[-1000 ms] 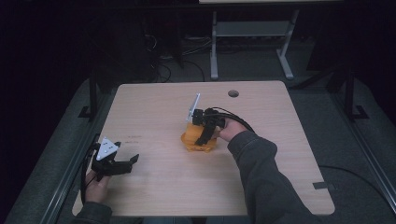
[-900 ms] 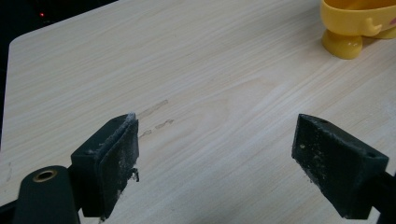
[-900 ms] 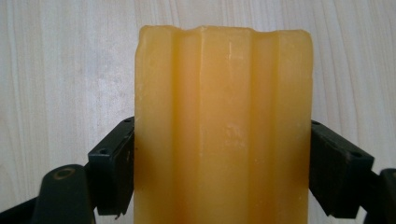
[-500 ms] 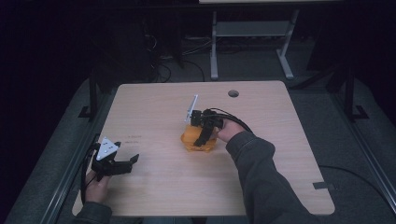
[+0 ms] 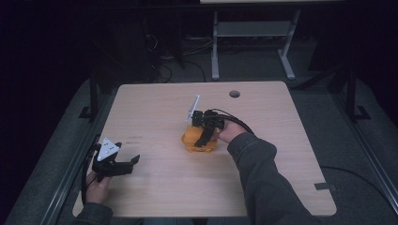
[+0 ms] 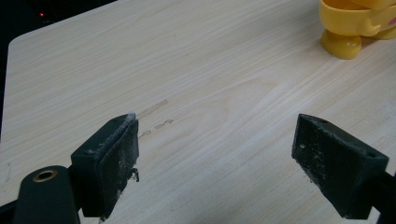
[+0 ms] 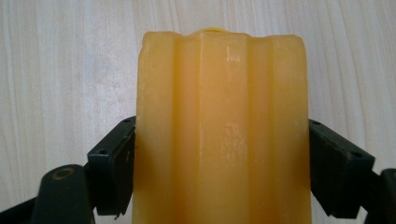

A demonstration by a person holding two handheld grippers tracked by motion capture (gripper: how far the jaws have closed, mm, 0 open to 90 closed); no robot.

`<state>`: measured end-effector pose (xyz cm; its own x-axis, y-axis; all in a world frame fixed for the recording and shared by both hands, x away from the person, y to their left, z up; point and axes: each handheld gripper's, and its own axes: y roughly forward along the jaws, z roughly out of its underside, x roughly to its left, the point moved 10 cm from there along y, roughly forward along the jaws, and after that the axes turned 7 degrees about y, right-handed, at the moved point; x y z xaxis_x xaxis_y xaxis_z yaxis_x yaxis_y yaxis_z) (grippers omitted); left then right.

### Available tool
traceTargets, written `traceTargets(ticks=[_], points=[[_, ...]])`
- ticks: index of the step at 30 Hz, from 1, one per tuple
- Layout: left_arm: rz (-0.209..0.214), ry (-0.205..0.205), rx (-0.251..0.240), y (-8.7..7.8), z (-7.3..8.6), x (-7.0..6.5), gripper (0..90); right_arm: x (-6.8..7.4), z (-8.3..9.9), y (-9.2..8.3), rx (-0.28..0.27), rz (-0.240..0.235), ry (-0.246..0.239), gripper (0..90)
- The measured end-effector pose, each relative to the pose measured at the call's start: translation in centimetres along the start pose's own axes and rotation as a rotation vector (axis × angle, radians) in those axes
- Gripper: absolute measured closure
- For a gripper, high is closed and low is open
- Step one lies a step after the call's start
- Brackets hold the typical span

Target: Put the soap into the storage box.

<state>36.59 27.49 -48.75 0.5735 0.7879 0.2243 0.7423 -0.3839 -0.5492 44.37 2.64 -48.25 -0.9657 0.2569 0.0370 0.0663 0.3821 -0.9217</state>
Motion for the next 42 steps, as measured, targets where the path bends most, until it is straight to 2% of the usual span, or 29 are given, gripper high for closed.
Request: traceTargets(ticks=[28,33,42], points=[[0.000,0.007,0.003,0.1,0.0,0.0,14.1,0.0,0.0,0.1,-0.019,0.009,0.043,18.7],[0.001,0.007,0.003,0.1,0.0,-0.1,14.1,0.0,-0.1,-0.3,-0.047,0.006,0.050,17.4],[0.002,0.010,0.009,0.1,0.0,-0.1,14.1,0.0,0.2,-0.9,-0.061,0.003,0.061,17.1]])
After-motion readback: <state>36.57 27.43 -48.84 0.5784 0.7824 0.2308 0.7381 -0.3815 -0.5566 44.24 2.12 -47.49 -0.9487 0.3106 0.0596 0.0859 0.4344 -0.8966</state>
